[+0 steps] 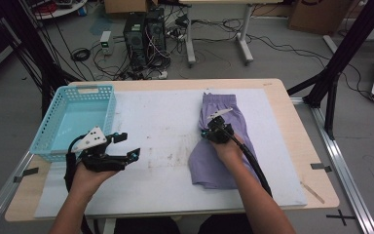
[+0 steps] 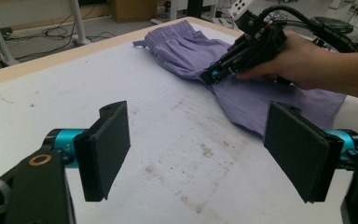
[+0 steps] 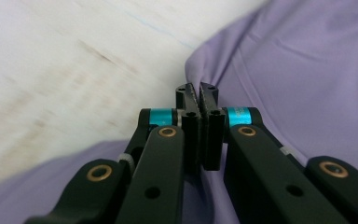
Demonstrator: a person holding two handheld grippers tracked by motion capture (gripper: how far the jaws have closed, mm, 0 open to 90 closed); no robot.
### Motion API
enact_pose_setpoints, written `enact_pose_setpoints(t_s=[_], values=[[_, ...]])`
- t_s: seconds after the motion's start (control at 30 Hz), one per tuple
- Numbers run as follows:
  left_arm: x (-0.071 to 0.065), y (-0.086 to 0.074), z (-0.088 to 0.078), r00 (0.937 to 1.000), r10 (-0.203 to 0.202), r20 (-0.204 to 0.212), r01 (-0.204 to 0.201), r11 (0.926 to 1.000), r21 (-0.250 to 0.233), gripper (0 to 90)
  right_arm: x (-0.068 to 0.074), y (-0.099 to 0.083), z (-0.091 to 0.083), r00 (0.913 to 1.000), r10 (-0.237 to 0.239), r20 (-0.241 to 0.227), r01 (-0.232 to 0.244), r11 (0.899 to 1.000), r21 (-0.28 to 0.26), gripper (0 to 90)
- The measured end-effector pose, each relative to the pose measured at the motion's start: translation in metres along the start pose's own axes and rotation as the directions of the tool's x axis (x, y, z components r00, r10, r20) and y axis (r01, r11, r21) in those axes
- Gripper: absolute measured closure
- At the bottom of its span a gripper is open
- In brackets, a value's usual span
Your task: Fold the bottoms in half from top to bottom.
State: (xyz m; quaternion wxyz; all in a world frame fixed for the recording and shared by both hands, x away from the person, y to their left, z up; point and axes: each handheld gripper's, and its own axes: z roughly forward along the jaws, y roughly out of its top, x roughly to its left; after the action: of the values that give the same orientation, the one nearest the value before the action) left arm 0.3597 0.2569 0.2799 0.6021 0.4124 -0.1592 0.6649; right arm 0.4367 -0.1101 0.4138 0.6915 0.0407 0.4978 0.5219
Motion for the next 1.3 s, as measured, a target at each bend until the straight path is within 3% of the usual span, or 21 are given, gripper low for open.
enact_pose_setpoints(t_s=[0.33,0.53,0.57,0.63,0.7,0.73,0.87,0.93,0.97,1.03,1.2,1.27,1.3], values=[[0.0,0.001,-0.005,1.0,-0.002,-0.004,0.002,0.9999,-0.011,22.9,0.044,0.024,0.015,0.9956,-0.069,-0.064,0.067,0.997,-0.024,89.7],[0.002,0.0,-0.005,1.0,-0.004,-0.004,0.004,0.9999,-0.011,23.0,0.076,0.038,0.022,0.9851,-0.146,-0.09,0.143,0.989,-0.037,89.4],[0.002,0.0,-0.005,1.0,-0.004,-0.003,0.004,0.9999,-0.011,22.9,0.08,0.039,0.022,0.984,-0.159,-0.081,0.156,0.987,-0.041,87.5],[0.002,0.0,-0.005,1.0,-0.005,-0.005,0.005,0.9999,-0.009,22.9,0.081,0.039,0.02,0.984,-0.166,-0.064,0.163,0.985,-0.048,66.7],[0.003,-0.001,-0.005,1.0,-0.004,-0.003,0.004,1.0,-0.005,22.9,0.074,0.041,0.012,0.9882,-0.134,-0.074,0.131,0.991,-0.038,56.2],[0.003,-0.001,-0.005,1.0,-0.004,-0.005,0.004,1.0,-0.004,22.9,0.069,0.042,0.005,0.9909,-0.124,-0.053,0.121,0.991,-0.049,52.0],[0.002,-0.001,-0.003,1.0,-0.002,-0.004,0.002,1.0,-0.001,22.9,0.037,0.045,-0.027,0.9957,-0.081,0.045,0.086,0.99,-0.112,50.3],[0.001,-0.001,-0.003,1.0,0.001,-0.003,-0.001,1.0,-0.002,22.9,0.015,0.042,-0.032,0.9967,-0.032,0.074,0.041,0.992,-0.116,47.8],[0.001,0.0,-0.004,1.0,-0.001,-0.004,0.001,1.0,-0.004,22.9,0.005,0.04,-0.031,0.9953,-0.001,0.097,0.011,0.994,-0.105,45.8],[0.001,0.0,-0.004,1.0,0.0,-0.003,0.0,1.0,-0.006,22.9,-0.017,0.034,-0.026,0.9933,0.057,0.101,-0.05,0.996,-0.075,44.6],[0.003,-0.002,-0.006,0.9999,-0.002,-0.012,0.002,1.0,-0.001,22.9,-0.054,0.025,-0.007,0.9745,0.134,0.18,-0.128,0.991,-0.046,41.5],[0.005,-0.003,-0.007,0.9999,-0.006,-0.015,0.006,1.0,-0.001,22.9,-0.069,0.019,0.006,0.9737,0.17,0.152,-0.168,0.985,-0.027,44.4],[0.006,-0.003,-0.007,0.9998,-0.005,-0.017,0.005,1.0,0.002,22.9,-0.074,0.016,0.014,0.9758,0.17,0.137,-0.172,0.985,-0.001,50.0]])
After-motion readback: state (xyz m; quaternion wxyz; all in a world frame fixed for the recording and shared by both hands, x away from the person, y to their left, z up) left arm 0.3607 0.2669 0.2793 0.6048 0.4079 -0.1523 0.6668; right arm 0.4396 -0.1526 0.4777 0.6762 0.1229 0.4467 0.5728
